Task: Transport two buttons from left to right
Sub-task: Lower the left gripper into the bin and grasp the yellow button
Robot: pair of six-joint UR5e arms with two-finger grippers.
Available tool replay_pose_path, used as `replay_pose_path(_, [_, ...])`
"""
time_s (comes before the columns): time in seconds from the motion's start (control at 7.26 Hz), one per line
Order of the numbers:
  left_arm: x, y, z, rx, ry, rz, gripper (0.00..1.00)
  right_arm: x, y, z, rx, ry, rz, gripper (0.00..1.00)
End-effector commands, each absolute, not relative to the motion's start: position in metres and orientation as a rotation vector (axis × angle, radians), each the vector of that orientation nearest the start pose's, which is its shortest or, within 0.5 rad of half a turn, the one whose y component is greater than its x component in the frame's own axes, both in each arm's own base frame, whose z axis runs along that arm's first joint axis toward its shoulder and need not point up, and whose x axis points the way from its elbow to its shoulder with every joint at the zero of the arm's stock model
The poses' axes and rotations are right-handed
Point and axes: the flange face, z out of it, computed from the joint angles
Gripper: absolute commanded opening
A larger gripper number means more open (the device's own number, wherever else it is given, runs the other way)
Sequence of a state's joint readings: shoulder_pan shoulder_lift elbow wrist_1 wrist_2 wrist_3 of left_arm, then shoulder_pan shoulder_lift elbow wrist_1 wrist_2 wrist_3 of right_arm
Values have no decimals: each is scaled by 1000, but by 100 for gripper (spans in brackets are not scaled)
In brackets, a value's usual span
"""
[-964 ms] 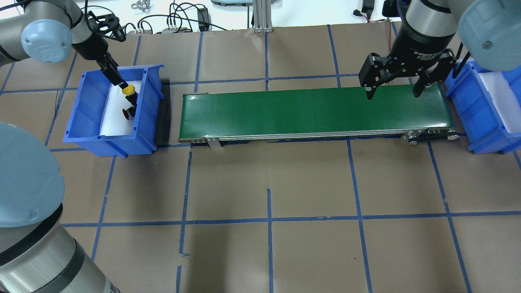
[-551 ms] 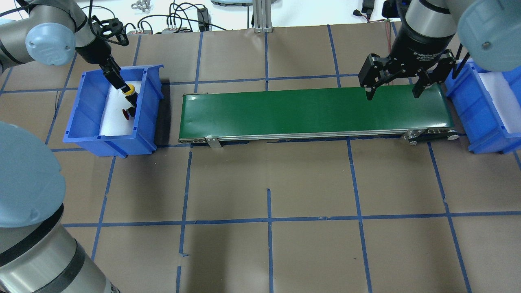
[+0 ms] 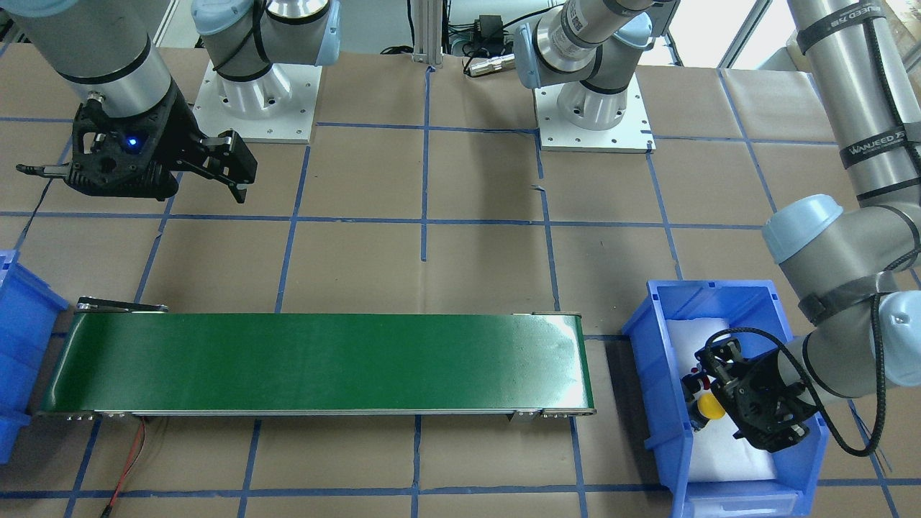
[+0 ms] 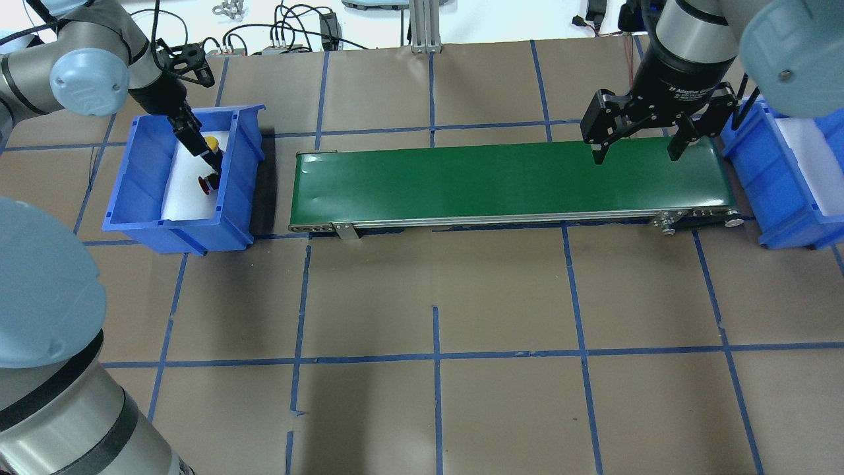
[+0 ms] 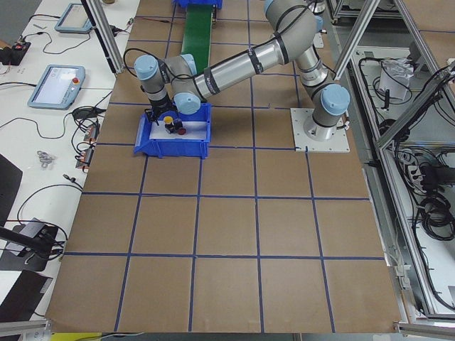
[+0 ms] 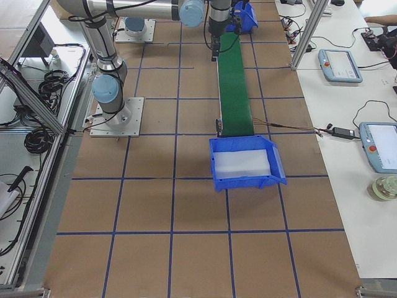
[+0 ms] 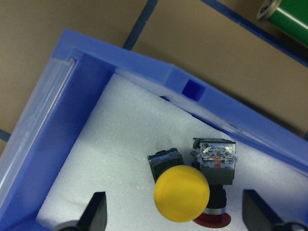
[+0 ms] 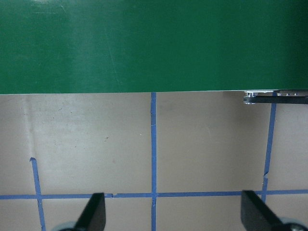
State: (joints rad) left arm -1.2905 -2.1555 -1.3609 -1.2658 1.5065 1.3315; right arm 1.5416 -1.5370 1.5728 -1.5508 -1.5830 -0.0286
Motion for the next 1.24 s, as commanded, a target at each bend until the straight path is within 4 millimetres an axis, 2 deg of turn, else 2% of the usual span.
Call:
replay_pose_path(0.0, [58,-704,256,1621,2816,19,100,117,-504,468,-1,3151,90,100])
replay_pose_path(0.14, [59,-703,252,1618,2820,27,100,117,-504,468,-1,3151,90,100])
replay_pose_path(0.28, [59,-704,251,1595,2824,37,85,117,-503,468,-1,3151,90,100])
replay_pose_path(0.41, [60,-706,255,1537,2832,55,35,117,-503,468,-1,3151,88,100])
replay_pose_path(0.55, [63,-708,258,1488,2836,68,18,117,-504,468,-1,3151,90,100])
replay_pose_path(0.83, [62,-707,264,1486,2829,59,7,117,-504,468,-1,3151,90,100])
replay_pose_path(0.96, [61,-707,269,1486,2822,49,6,117,-504,468,2,3151,90,100])
replay_pose_path(1.1, [59,-705,287,1483,2806,19,5,117,-504,467,-8,3151,92,100])
